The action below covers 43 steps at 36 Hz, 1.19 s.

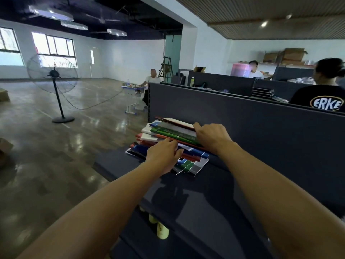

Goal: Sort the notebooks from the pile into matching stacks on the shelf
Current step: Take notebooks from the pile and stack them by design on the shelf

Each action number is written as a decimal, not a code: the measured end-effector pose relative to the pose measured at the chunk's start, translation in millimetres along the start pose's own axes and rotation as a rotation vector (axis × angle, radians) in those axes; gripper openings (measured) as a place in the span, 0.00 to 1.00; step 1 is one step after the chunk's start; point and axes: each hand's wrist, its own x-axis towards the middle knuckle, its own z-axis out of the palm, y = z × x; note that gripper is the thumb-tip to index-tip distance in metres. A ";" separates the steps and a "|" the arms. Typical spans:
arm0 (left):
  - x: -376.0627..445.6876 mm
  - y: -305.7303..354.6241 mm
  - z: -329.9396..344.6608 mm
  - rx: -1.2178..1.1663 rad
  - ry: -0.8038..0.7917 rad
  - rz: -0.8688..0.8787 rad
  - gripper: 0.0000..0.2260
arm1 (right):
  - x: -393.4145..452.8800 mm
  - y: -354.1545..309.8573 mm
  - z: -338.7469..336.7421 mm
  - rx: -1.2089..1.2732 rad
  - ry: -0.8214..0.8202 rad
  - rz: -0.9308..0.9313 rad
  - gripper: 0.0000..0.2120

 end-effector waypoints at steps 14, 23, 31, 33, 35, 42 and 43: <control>-0.6 -8.9 0.0 -0.003 -0.009 0.055 0.15 | 5.0 -10.5 16.0 0.153 -0.007 0.126 0.27; -12.0 4.5 1.9 -0.048 -0.045 0.148 0.15 | -48.3 2.6 -6.5 0.059 0.067 0.284 0.23; -31.6 51.0 11.8 -0.134 -0.096 0.348 0.16 | -117.7 23.3 -18.4 0.020 0.082 0.407 0.23; -35.6 69.8 16.7 -0.156 -0.096 0.400 0.16 | -140.9 29.8 -19.4 0.027 0.088 0.444 0.22; -41.5 90.4 20.0 -0.174 -0.102 0.438 0.16 | -166.6 36.4 -21.8 0.035 0.079 0.476 0.22; -78.1 168.1 24.4 -0.250 -0.160 0.580 0.15 | -258.4 63.7 -41.8 -0.031 -0.022 0.609 0.25; -85.3 181.0 23.3 -0.246 -0.166 0.608 0.15 | -272.2 68.3 -45.5 -0.038 -0.033 0.628 0.24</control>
